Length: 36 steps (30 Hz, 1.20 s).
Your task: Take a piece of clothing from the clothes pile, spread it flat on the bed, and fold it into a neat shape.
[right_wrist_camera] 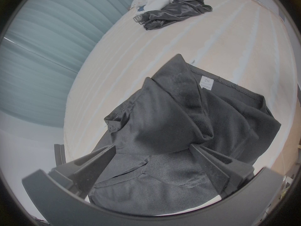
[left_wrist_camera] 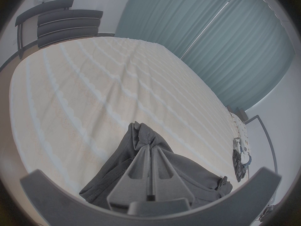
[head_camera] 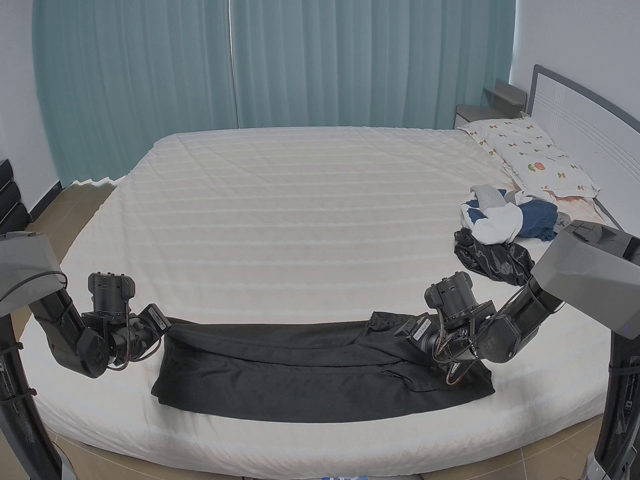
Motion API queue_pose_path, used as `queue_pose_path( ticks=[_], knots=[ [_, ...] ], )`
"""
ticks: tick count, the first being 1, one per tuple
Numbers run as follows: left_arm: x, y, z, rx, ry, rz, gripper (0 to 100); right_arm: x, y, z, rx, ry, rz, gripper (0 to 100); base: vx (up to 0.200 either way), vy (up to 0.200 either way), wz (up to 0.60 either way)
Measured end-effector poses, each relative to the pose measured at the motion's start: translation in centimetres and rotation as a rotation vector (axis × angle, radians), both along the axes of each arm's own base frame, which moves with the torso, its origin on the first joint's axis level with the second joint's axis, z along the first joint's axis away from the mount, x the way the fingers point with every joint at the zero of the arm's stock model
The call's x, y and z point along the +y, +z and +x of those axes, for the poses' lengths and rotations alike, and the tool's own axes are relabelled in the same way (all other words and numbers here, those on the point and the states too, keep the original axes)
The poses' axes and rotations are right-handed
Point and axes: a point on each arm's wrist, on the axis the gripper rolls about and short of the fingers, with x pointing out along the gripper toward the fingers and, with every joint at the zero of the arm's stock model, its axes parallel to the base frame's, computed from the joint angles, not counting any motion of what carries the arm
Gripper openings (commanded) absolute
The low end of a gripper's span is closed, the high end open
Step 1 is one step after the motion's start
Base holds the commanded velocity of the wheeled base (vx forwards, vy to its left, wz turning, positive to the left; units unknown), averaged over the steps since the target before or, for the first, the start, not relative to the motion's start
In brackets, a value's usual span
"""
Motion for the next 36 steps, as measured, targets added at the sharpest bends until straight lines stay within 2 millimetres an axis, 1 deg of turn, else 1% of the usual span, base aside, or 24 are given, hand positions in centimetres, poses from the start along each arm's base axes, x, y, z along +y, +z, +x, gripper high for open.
queue_pose_path(
  ticks=[9, 16, 21, 22, 28, 36],
  knots=[
    [0.0, -0.1, -0.2, 0.008, 0.0, 0.0, 0, 0.1, 0.7, 0.0, 0.014, -0.017, 0.008, 100, 0.0, 0.0, 0.0],
    [0.0, -0.1, -0.2, 0.009, 0.0, 0.0, 0, 0.0, 0.2, -0.4, 0.038, -0.013, -0.004, 100, 0.0, 0.0, 0.0],
    [0.0, -0.1, -0.2, 0.009, 0.0, 0.0, 0, 0.2, -0.4, -0.2, 0.03, -0.027, -0.026, 100, 0.0, 0.0, 0.0],
    [0.0, -0.1, -0.2, 0.009, 0.0, 0.0, 0, 0.2, -0.5, -0.1, 0.029, -0.03, -0.028, 0, 0.0, 0.0, 0.0],
    [0.0, -0.1, -0.2, 0.009, -0.001, 0.0, 0, -0.1, -0.9, 0.7, 0.011, -0.067, -0.053, 0, 0.0, 0.0, 0.0],
    [0.0, 0.0, -0.2, -0.005, 0.0, 0.001, 0, -0.3, -1.0, 1.0, 0.013, -0.077, -0.059, 0, 0.0, 0.0, 0.0]
  ],
)
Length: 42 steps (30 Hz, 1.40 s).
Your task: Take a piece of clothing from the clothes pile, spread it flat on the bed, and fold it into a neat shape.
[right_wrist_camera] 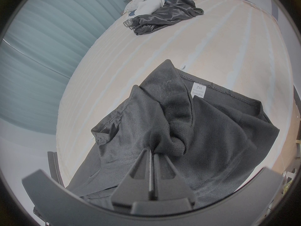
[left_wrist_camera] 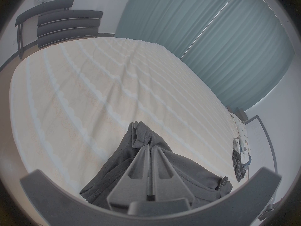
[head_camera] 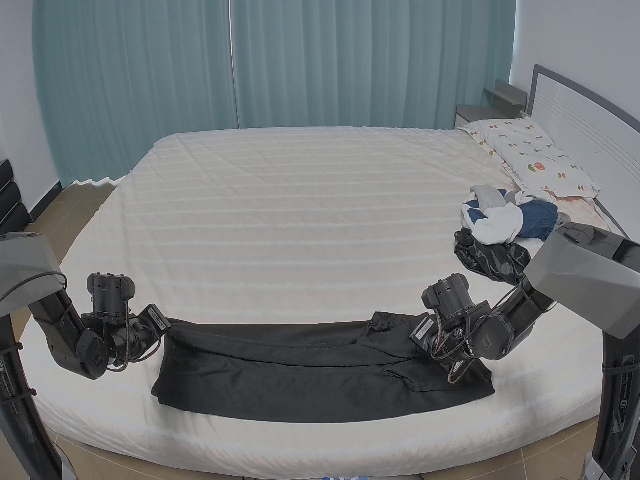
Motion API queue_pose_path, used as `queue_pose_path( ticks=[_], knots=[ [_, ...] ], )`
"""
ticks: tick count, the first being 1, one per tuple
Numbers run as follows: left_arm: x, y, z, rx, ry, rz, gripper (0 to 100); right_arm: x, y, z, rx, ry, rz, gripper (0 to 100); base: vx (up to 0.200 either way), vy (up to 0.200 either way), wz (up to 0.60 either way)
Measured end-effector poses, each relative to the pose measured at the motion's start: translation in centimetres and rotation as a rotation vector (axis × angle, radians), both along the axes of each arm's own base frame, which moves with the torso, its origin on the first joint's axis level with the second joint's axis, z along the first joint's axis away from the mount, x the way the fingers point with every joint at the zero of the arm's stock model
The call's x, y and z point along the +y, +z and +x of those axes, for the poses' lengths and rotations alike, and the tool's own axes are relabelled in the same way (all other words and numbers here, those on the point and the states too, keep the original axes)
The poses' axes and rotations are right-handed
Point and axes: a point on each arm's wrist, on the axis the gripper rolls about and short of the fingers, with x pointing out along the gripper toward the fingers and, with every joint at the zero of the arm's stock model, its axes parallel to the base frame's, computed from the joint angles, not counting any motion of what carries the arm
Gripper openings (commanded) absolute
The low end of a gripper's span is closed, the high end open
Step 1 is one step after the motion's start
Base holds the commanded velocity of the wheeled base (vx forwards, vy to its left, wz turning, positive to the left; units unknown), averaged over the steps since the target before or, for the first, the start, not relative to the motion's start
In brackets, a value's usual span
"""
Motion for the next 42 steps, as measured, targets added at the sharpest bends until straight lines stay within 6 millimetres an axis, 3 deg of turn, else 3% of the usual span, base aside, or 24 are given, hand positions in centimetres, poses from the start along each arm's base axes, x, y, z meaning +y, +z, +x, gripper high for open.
queue_pose_path(
  ticks=[6, 13, 22, 28, 42],
  knots=[
    [0.0, 0.3, 0.1, -0.04, 0.001, 0.003, 0, -0.6, 0.9, 0.4, -0.026, -0.017, 0.012, 0, 0.0, 0.0, 0.0],
    [0.0, 1.3, 1.5, -0.099, -0.006, 0.004, 0, -1.9, 3.8, 2.3, -0.135, -0.044, 0.038, 0, 0.0, 0.0, 0.0],
    [0.2, 3.1, 3.6, -0.221, 0.005, 0.002, 0, -3.0, 7.6, 5.1, -0.418, -0.047, 0.09, 0, 0.0, 0.0, 0.0],
    [0.3, 2.7, 3.3, -0.3, 0.001, 0.012, 0, -3.7, 5.5, 3.7, -0.375, 0.01, 0.006, 0, 0.0, 0.0, 0.0],
    [0.3, -2.6, -1.8, -0.142, -0.167, 0.251, 0, -4.7, 1.4, -0.7, -0.188, 0.124, -0.096, 0, 0.0, 0.0, 0.0]
  ],
)
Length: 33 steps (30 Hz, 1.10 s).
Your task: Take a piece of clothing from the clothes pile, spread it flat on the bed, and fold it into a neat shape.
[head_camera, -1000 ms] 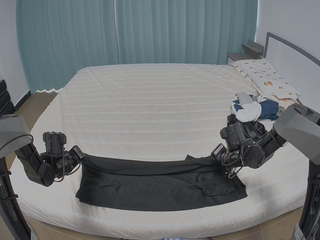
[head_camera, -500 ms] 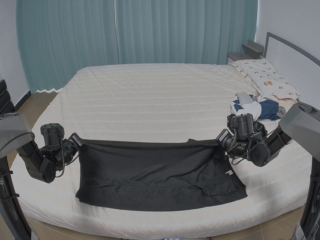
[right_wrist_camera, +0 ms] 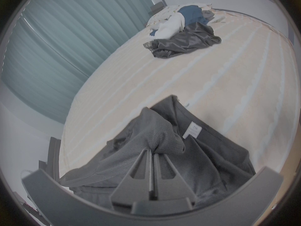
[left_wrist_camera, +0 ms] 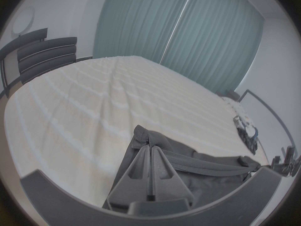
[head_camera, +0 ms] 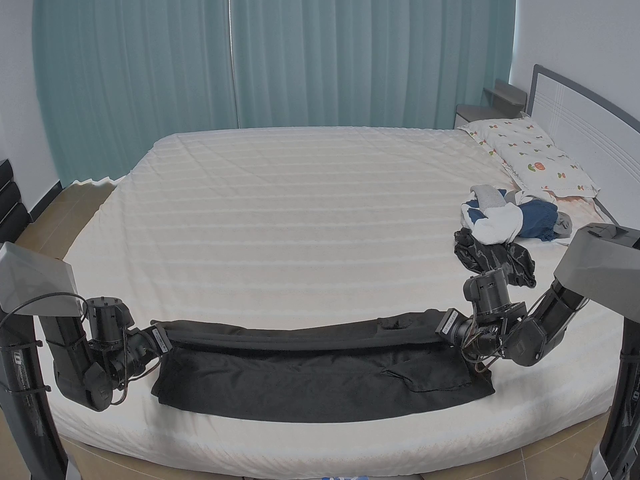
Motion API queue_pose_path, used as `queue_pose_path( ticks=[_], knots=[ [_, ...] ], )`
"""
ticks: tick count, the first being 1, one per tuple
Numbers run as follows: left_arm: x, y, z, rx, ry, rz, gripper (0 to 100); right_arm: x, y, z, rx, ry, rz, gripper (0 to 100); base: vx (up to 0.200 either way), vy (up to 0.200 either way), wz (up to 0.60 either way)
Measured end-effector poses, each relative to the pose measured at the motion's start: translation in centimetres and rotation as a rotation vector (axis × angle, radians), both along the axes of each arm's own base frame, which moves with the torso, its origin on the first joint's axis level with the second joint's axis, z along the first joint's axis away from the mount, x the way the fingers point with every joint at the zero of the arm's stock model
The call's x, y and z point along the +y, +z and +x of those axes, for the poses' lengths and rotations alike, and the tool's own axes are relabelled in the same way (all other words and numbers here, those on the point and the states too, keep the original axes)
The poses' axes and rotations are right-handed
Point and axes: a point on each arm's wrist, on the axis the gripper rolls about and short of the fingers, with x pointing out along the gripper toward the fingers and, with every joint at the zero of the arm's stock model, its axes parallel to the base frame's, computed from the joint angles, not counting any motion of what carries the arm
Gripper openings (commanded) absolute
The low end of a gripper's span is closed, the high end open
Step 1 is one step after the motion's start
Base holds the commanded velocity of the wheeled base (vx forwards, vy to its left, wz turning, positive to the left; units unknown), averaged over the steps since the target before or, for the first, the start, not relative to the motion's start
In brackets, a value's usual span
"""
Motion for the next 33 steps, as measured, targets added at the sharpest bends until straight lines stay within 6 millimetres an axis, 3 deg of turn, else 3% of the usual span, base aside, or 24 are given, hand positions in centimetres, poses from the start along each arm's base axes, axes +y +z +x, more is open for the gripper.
queue_pose_path(
  ticks=[12, 13, 15, 16, 23, 33],
  knots=[
    [0.0, -2.6, -1.8, 0.136, -0.037, 0.055, 0, 0.5, -1.7, -1.6, 0.067, 0.058, -0.043, 0, 0.0, 0.0, 0.0],
    [0.0, -2.7, -1.9, 0.142, -0.038, 0.055, 100, 0.6, -1.8, -1.6, 0.07, 0.06, -0.044, 0, 0.0, 0.0, 0.0],
    [-0.1, -2.9, -2.0, 0.156, -0.041, 0.055, 100, 0.6, -2.1, -1.6, 0.077, 0.06, -0.047, 0, 0.0, 0.0, 0.0],
    [-0.1, -3.0, -2.1, 0.161, -0.042, 0.055, 100, 0.6, -2.2, -1.6, 0.082, 0.06, -0.049, 100, 0.0, 0.0, 0.0],
    [-0.1, -3.3, -2.5, 0.182, -0.035, 0.056, 100, 0.8, -2.5, -1.8, 0.091, 0.065, -0.054, 100, 0.0, 0.0, 0.0],
    [1.7, -1.8, -3.1, 0.145, 0.068, -0.001, 100, -0.8, 1.0, -1.4, 0.005, 0.028, 0.008, 100, 0.0, 0.0, 0.0]
  ],
)
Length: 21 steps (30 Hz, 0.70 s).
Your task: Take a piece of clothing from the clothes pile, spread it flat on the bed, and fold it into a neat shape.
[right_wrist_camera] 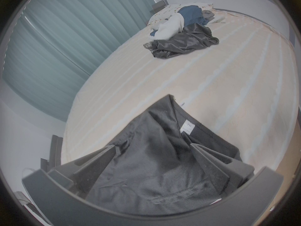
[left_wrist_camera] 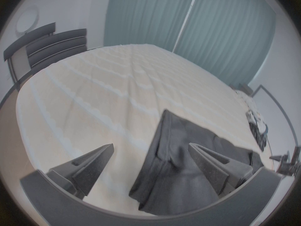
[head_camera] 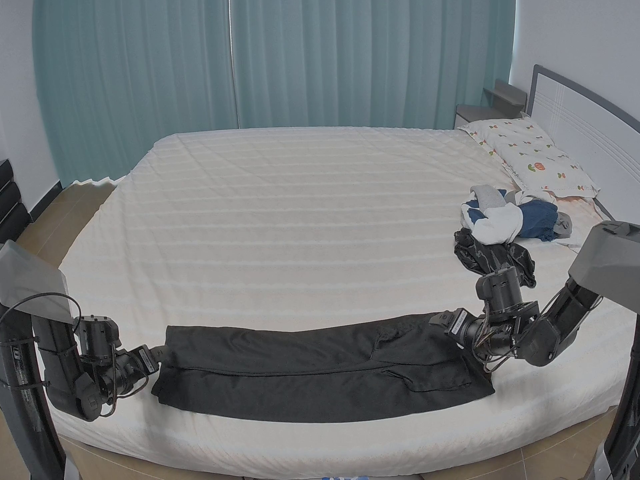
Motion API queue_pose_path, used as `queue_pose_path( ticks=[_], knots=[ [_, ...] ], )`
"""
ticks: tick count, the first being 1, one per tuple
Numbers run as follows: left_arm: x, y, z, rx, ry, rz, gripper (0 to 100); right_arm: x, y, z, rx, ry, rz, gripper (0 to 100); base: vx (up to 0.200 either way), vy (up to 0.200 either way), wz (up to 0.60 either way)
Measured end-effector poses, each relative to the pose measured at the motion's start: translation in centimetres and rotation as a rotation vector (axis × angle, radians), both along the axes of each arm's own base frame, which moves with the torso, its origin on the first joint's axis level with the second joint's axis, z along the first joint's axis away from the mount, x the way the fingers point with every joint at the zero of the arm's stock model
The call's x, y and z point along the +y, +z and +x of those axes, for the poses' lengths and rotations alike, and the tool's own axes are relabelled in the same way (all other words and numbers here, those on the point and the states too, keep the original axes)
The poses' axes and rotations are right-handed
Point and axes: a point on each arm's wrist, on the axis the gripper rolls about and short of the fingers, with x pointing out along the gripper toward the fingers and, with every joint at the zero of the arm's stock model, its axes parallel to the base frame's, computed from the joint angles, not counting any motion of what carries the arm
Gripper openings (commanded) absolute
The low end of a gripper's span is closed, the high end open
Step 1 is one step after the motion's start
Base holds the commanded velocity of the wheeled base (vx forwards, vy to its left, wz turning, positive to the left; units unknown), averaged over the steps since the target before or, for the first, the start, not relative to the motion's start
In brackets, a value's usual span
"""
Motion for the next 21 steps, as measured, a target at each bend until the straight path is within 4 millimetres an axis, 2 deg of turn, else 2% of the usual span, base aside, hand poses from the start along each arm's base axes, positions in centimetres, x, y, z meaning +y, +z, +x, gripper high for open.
queue_pose_path(
  ticks=[5, 10, 15, 21],
  knots=[
    [0.8, 1.3, 1.9, -0.089, 0.054, -0.071, 100, -1.5, 1.1, 0.5, -0.011, 0.026, 0.083, 100, 0.0, 0.0, 0.0],
    [1.0, 1.9, 4.5, -0.096, 0.006, -0.156, 100, -2.8, 1.2, 1.6, -0.061, 0.031, 0.143, 100, 0.0, 0.0, 0.0],
    [1.0, 1.7, 6.6, -0.004, -0.022, -0.206, 100, -3.9, 0.6, 2.8, -0.119, 0.058, 0.204, 100, 0.0, 0.0, 0.0],
    [0.8, 1.6, 8.6, 0.038, -0.043, -0.23, 100, -5.0, -1.1, 3.9, -0.114, 0.104, 0.278, 100, 0.0, 0.0, 0.0]
  ],
)
